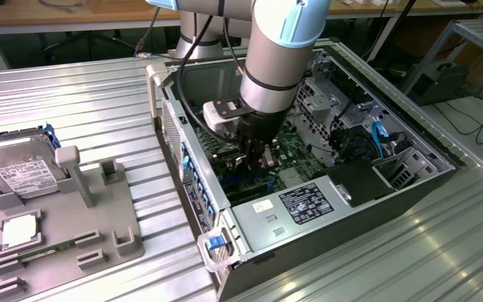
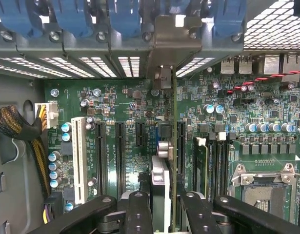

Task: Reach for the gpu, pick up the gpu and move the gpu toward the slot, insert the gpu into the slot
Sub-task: 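Insert the gpu into the slot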

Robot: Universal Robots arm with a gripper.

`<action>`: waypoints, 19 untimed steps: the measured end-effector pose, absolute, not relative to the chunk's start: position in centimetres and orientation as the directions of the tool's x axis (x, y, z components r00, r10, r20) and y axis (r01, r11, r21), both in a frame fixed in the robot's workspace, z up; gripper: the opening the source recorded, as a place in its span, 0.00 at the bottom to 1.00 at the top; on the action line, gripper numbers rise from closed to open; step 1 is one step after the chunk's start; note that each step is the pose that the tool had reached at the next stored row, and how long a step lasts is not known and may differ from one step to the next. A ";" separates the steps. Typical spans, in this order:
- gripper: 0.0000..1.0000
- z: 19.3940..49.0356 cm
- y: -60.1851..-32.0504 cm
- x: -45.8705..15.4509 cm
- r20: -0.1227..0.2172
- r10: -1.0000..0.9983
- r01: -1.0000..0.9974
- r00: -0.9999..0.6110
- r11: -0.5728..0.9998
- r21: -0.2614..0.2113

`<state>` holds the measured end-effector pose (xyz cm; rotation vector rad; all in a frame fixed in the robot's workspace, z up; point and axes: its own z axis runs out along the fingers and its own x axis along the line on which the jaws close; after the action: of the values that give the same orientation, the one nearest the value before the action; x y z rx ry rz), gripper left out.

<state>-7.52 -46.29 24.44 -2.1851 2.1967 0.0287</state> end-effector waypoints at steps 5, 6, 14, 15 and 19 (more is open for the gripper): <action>0.28 24.4 -46.3 -7.7 -0.044 -0.999 -1.000 -0.005 0.005 -0.016; 0.28 24.3 -46.3 -7.7 -0.044 -0.999 -1.000 -0.005 0.005 -0.015; 0.28 24.3 -46.3 -7.7 -0.044 -0.999 -1.000 -0.005 0.006 -0.004; 0.28 24.2 -46.3 -7.7 -0.044 -0.999 -1.000 -0.005 0.006 -0.003; 0.28 24.2 -46.3 -7.7 -0.044 -0.999 -1.000 -0.005 0.006 -0.003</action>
<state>-7.69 -46.30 24.16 -2.1920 2.2041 0.0449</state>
